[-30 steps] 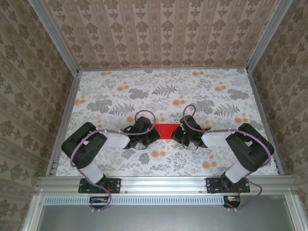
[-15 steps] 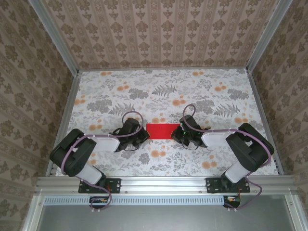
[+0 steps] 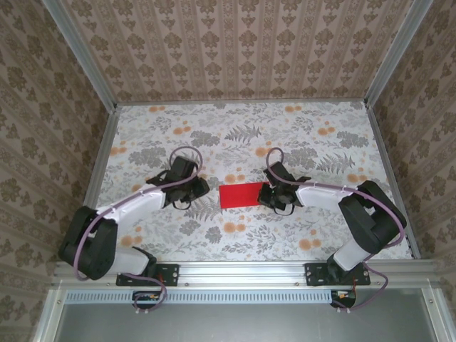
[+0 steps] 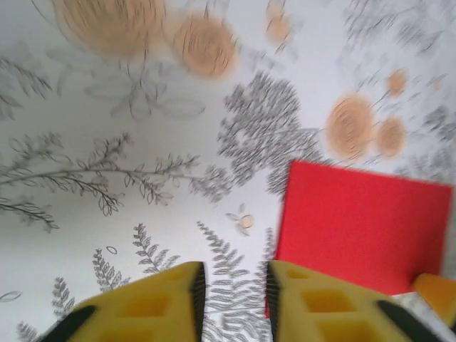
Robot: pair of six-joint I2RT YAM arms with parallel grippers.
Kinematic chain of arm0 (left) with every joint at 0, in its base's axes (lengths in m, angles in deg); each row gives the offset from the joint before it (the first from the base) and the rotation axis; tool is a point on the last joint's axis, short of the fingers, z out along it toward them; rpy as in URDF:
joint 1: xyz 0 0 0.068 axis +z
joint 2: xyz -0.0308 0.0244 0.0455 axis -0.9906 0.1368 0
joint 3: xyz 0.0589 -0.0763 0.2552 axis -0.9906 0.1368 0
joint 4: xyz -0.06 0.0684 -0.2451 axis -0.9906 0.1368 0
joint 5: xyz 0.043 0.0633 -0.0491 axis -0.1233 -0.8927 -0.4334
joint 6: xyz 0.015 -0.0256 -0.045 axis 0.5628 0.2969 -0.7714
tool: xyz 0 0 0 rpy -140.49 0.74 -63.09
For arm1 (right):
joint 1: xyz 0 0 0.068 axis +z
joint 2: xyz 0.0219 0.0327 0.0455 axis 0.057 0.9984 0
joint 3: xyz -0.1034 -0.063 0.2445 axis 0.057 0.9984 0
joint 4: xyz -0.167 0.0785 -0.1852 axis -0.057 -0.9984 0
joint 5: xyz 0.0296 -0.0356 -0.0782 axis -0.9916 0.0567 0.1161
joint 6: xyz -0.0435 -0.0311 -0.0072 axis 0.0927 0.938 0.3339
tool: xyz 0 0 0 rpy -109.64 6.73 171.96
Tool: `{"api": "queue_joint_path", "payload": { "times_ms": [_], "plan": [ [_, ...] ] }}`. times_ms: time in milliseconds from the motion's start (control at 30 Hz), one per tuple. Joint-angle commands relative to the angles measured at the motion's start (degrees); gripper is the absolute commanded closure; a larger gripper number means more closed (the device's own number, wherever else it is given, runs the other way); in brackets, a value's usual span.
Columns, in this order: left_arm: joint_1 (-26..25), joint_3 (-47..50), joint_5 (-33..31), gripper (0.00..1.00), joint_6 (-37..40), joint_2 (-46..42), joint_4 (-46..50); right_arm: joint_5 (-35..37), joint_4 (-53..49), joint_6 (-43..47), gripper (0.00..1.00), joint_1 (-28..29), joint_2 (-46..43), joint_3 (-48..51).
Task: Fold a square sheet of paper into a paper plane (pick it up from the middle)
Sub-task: Fold the square sheet of paper in half at the center of the table, then rotate the paper at the center of the table.
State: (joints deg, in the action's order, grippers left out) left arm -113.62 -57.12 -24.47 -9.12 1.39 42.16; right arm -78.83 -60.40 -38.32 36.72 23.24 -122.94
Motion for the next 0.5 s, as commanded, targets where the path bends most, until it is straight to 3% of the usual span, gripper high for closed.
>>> {"api": "queue_joint_path", "payload": {
  "times_ms": [0, 200, 400, 467],
  "plan": [
    [2.7, -3.7, -2.0, 0.59, 9.0, -2.9, 13.1, 4.1, -10.6, 6.4, 0.84, 2.3, -0.5, -6.5],
    [9.8, -3.0, -2.9, 0.33, 13.0, -7.2, 16.7, 7.4, -12.9, 5.7, 0.73, 7.5, 7.3, -16.6],
    [13.9, 0.0, -3.8, 0.02, 16.6, -13.3, 17.3, 8.6, -14.6, 5.7, 0.73, 10.9, 17.5, -28.9],
    [14.4, 1.0, -3.9, 0.0, 17.5, -15.5, 17.1, 8.8, -15.4, 5.9, 0.73, 11.4, 20.7, -32.6]
  ]
}}
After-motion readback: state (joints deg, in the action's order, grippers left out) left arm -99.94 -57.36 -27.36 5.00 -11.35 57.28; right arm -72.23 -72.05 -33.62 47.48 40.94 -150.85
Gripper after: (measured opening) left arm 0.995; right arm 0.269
